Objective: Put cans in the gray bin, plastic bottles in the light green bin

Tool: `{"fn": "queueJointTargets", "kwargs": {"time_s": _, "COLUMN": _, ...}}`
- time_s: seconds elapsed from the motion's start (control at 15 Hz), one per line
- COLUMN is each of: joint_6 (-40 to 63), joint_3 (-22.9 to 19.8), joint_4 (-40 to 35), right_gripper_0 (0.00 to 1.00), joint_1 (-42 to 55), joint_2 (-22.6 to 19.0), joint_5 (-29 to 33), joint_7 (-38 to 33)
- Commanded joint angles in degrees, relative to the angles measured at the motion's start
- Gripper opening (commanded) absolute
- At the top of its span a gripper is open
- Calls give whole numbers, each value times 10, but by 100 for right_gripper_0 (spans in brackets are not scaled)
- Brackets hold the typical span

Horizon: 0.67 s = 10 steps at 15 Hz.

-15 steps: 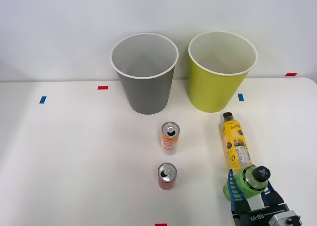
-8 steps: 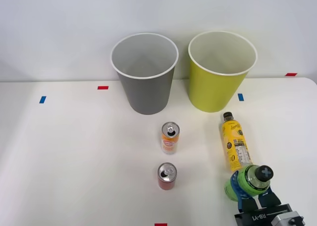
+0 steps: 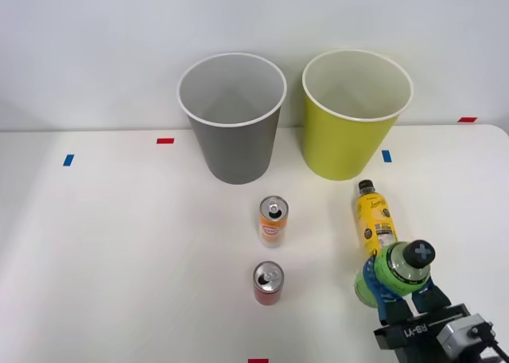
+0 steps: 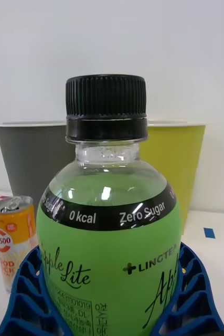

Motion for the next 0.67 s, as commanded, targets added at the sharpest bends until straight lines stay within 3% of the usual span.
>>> {"fn": "queueJointTargets", "kwargs": {"time_s": 0.07, "joint_6": 92, "joint_3": 1, "joint_4": -86, "right_gripper_0": 0, "joint_1": -13, "joint_2": -2, "joint_5": -29, "joint_7": -2}}
{"fn": "queueJointTargets", "kwargs": {"time_s": 0.47, "joint_6": 259, "joint_3": -14, "joint_4": -219, "right_gripper_0": 0, "joint_1": -90, "joint_2": 16, "joint_5": -53, "joint_7": -11}}
{"fn": "queueJointTargets", "kwargs": {"time_s": 0.67, "joint_6": 323, "joint_3": -35, "joint_4": -232, "right_gripper_0": 0, "joint_1": -152, "joint_2": 33, "joint_5": -58, "joint_7": -19}}
